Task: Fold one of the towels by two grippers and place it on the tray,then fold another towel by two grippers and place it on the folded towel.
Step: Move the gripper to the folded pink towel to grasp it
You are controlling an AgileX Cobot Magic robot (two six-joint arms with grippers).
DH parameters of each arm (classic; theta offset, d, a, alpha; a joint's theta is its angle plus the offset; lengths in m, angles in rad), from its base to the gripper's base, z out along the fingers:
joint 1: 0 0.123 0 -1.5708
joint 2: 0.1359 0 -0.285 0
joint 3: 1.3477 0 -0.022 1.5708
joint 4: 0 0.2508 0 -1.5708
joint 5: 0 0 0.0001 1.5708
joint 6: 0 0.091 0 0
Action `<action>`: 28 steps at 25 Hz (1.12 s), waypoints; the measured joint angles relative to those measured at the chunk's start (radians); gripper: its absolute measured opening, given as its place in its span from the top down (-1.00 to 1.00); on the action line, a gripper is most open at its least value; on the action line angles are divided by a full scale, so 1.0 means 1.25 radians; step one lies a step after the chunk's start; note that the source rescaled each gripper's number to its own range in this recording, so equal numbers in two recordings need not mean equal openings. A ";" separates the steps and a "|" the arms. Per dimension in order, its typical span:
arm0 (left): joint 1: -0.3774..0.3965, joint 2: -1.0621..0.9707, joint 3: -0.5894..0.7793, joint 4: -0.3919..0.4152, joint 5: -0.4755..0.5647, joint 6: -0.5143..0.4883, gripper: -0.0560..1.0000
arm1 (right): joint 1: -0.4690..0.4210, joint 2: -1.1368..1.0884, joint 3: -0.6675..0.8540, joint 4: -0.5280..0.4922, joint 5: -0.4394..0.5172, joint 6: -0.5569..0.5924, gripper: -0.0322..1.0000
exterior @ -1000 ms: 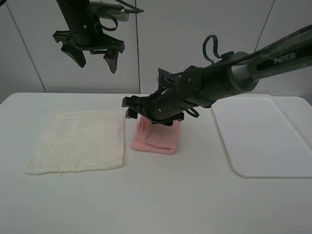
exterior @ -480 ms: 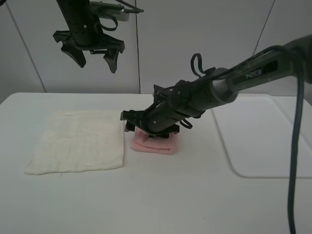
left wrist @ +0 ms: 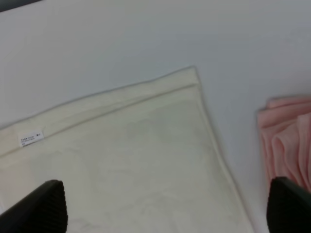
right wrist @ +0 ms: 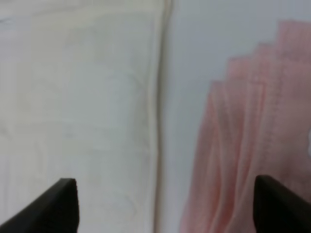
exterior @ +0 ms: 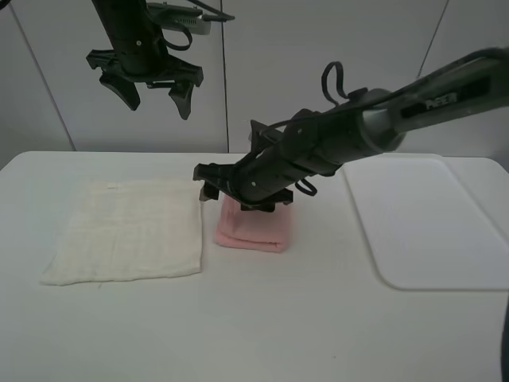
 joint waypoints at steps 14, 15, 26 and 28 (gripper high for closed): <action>0.000 -0.114 0.147 -0.024 0.002 0.000 -1.00 | -0.117 -0.105 0.000 -0.317 0.248 0.183 -0.50; 0.000 -0.123 0.158 -0.024 0.000 0.000 -1.00 | -0.121 -0.105 0.000 -0.341 0.252 0.199 -0.50; 0.002 -0.239 0.240 -0.039 0.002 -0.019 -1.00 | -0.131 -0.032 0.000 -0.372 0.233 0.223 -0.50; 0.002 -0.252 0.240 -0.045 0.002 -0.019 -1.00 | -0.139 -0.017 0.000 -0.371 0.225 0.223 -0.50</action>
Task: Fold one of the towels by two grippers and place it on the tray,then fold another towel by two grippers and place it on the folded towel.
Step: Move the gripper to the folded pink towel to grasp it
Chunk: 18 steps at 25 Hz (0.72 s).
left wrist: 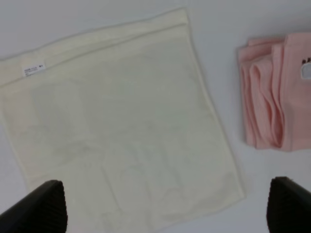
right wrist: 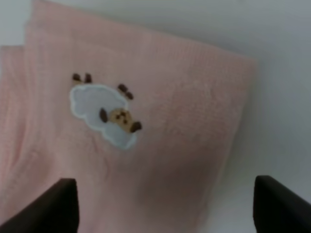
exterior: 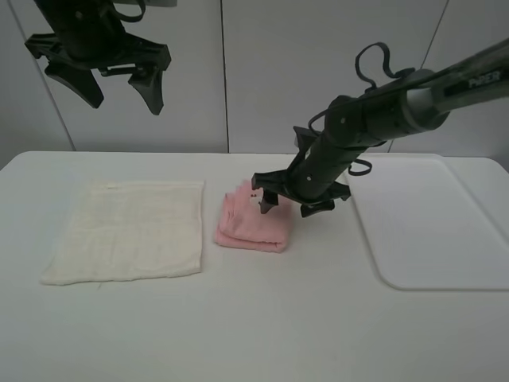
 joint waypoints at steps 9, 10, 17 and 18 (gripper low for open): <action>0.000 -0.016 0.006 -0.022 0.000 0.000 -1.00 | -0.012 0.047 0.000 0.062 -0.034 -0.012 -0.50; 0.000 -0.016 0.006 -0.022 0.000 0.000 -1.00 | -0.012 0.053 0.000 0.087 -0.037 -0.022 -0.50; 0.000 -0.016 0.008 -0.022 0.000 0.000 -1.00 | -0.012 0.079 -0.009 0.226 -0.051 -0.108 -0.36; 0.000 -0.016 0.008 -0.022 0.000 0.000 -1.00 | -0.012 0.080 -0.009 0.231 -0.051 -0.110 -0.31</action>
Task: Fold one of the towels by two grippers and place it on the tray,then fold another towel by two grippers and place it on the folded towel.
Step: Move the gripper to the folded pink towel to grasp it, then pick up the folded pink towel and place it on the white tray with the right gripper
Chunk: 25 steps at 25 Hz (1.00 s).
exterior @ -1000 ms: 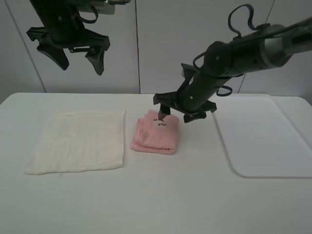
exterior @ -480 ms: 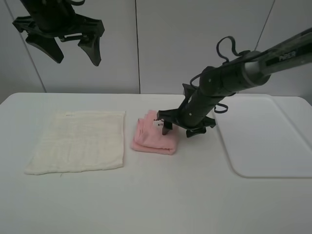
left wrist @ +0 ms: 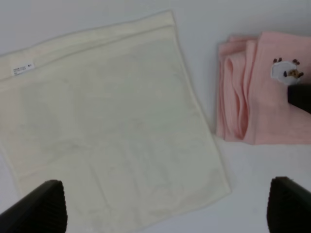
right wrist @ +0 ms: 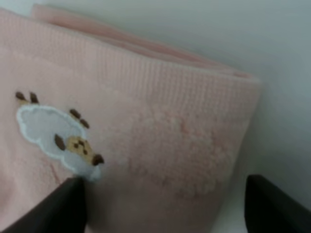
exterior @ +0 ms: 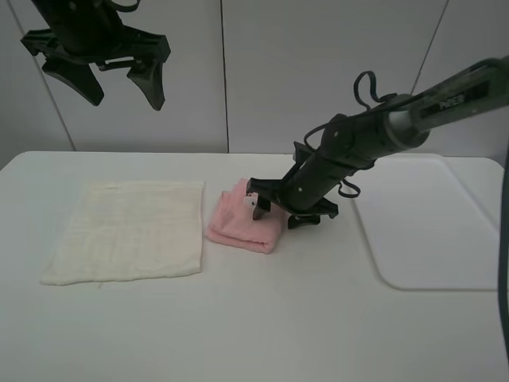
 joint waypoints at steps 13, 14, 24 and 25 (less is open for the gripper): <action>0.000 0.000 0.000 0.000 0.000 0.000 -1.00 | 0.000 0.009 0.000 0.021 0.004 -0.002 0.83; 0.000 0.000 0.000 0.000 0.000 0.000 -1.00 | 0.000 0.009 0.000 0.021 0.004 -0.002 0.84; 0.000 0.000 0.000 0.000 0.000 0.000 -1.00 | 0.000 -0.049 0.002 -0.047 0.038 -0.011 0.87; 0.000 0.000 0.000 0.000 0.000 0.000 -1.00 | 0.000 -0.064 0.003 -0.062 0.044 -0.011 0.87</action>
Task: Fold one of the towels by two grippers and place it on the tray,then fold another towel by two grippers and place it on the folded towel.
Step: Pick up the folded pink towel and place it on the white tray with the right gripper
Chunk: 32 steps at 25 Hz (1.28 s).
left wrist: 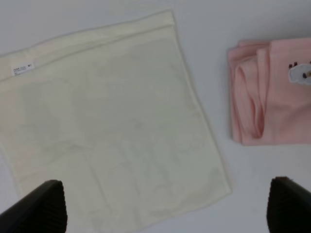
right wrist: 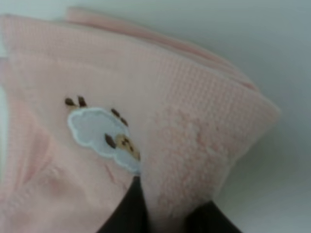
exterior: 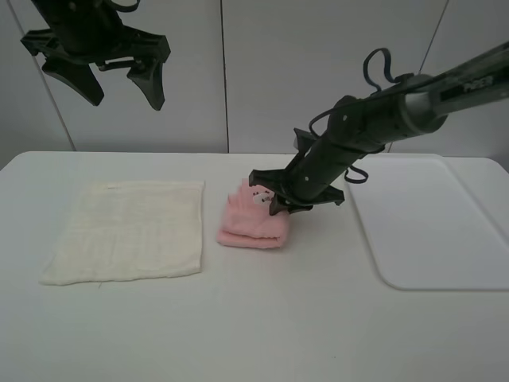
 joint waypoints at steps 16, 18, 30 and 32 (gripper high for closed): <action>0.000 -0.001 0.000 0.000 0.000 0.000 -1.00 | -0.258 -0.142 0.001 -0.122 0.170 -0.074 0.87; 0.000 -0.001 0.000 0.000 0.000 0.000 -1.00 | -0.297 -0.142 0.001 -0.123 0.175 -0.094 0.87; 0.000 -0.001 0.000 0.000 0.000 0.000 -1.00 | -0.504 -0.136 0.001 -0.129 0.201 -0.191 0.87; 0.000 -0.001 0.000 0.000 0.000 0.000 -1.00 | -0.521 -0.125 0.001 -0.134 0.203 -0.191 0.87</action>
